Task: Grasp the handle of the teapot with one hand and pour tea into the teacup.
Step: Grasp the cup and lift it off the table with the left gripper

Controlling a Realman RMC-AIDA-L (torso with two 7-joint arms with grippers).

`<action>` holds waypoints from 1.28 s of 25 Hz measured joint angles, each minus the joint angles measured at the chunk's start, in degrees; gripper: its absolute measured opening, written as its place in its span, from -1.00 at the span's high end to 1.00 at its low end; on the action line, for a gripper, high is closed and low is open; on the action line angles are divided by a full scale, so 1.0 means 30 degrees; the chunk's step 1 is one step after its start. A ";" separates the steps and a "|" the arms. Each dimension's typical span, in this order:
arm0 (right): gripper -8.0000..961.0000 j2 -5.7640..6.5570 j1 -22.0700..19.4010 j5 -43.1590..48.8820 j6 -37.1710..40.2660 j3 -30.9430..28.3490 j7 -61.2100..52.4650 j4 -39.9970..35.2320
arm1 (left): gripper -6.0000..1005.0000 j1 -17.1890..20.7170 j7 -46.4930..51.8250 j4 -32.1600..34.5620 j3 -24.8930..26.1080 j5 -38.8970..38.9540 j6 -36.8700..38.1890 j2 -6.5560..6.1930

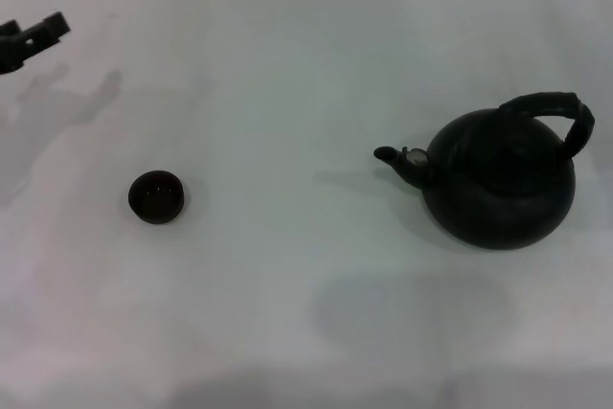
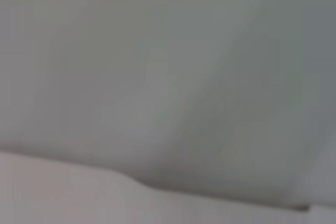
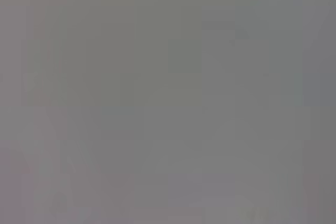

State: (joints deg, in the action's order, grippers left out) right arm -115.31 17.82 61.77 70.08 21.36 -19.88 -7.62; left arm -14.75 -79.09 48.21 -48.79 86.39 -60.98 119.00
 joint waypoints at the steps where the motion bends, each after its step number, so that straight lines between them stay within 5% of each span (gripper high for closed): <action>1: -0.82 -0.0001 -0.0010 -0.0014 0.0001 0.0000 -0.0001 0.0012 | -0.72 0.0270 0.2058 0.1551 -0.0846 -0.1191 0.0232 -0.0007; 8: -0.82 -0.0001 0.0016 -0.0064 -0.0102 -0.0020 0.0003 0.0280 | -0.72 -0.0032 1.4410 0.9777 -0.4433 -1.1894 -0.1876 -0.0126; 14: -0.82 -0.0001 0.0026 -0.0084 -0.0090 -0.0080 0.0006 0.0286 | -0.72 -0.2077 1.7646 1.1386 -0.4931 -1.5560 -0.6635 -0.0125; 19: -0.82 -0.0001 0.0012 -0.0112 -0.0106 -0.0206 0.0006 0.0287 | -0.72 -0.2948 1.9575 1.2411 -0.7389 -1.8432 -0.8367 -0.0147; 32: -0.82 -0.0001 0.0058 -0.0426 0.0019 -0.0206 0.0006 0.0216 | -0.72 -0.3929 2.0412 1.1477 -1.0264 -1.8137 -0.8790 -0.0028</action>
State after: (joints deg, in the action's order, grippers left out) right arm -115.31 18.00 60.49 70.13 20.74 -19.86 -6.98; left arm -26.54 -17.86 82.64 -79.59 31.98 -87.35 118.92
